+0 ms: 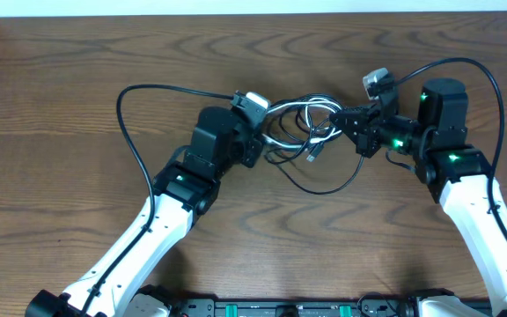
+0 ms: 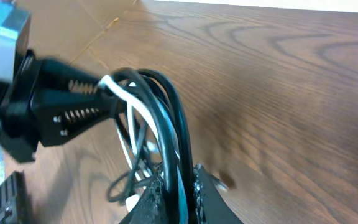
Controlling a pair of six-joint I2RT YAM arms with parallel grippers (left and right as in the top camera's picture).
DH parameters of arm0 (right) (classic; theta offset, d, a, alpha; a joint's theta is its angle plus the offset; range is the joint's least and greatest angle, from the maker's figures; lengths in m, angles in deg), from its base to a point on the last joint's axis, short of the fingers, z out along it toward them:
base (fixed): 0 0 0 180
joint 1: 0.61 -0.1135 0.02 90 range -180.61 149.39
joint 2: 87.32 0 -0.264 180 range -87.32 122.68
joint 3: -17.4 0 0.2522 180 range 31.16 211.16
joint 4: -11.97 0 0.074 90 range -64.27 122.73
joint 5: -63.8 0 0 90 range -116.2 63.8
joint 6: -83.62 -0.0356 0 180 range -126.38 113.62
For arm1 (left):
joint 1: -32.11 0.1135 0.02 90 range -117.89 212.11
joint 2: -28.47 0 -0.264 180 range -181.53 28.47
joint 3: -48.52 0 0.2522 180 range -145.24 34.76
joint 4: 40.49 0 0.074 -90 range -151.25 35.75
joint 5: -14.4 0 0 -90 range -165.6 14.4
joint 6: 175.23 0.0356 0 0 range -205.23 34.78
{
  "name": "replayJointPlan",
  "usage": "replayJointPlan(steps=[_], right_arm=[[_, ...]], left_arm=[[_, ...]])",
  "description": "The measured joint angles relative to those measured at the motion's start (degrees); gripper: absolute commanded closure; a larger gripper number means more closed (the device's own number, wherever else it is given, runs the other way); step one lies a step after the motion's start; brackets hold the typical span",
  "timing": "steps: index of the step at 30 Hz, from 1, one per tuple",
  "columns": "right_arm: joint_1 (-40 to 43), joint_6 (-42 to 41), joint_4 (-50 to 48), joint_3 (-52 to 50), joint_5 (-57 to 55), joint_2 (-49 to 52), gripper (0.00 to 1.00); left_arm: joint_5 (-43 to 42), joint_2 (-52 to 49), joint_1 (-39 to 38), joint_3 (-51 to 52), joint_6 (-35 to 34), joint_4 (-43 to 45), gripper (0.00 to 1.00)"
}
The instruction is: Untangle cables
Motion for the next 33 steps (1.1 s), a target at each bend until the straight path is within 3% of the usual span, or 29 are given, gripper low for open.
replayJointPlan(steps=[2, 10, 21, 26, 30, 31, 32, 33], right_arm=[[0.3, 1.8, 0.0, 0.0, 2.6, 0.0, 0.99], [0.3, 9.5, -0.1, 0.0, 14.0, 0.0, 0.99], [1.8, 13.2, -5.5, -0.1, 25.1, 0.0, 0.99], [2.2, 13.4, -7.5, -0.1, 30.6, 0.0, 0.98], [2.2, 13.4, -8.0, -0.1, 33.3, 0.0, 0.98], [2.2, 13.4, -8.0, -0.1, 33.6, 0.0, 0.98], [2.2, 13.4, -8.1, -0.1, 33.8, 0.0, 0.98], [2.2, 13.4, -8.2, -0.1, 33.9, 0.0, 0.98]], left_arm=[[-1.0, 0.0, 0.1, 0.0, -0.1, 1.7, 0.2], [-5.4, 0.0, 0.4, 0.0, 0.8, 3.1, 0.17], [-25.8, 0.0, 0.6, 0.0, 18.0, -4.2, 0.18], [-32.6, 0.0, 0.6, 0.0, 23.3, -4.1, 0.25], [-34.2, 0.1, 0.6, 0.0, 25.5, -1.9, 0.39], [-34.5, 0.1, 0.6, 0.0, 25.8, -1.3, 0.5], [-34.7, 0.1, 0.6, 0.0, 26.1, -0.5, 0.74], [-34.9, 0.1, 0.6, 0.0, 26.3, -0.1, 0.85]])
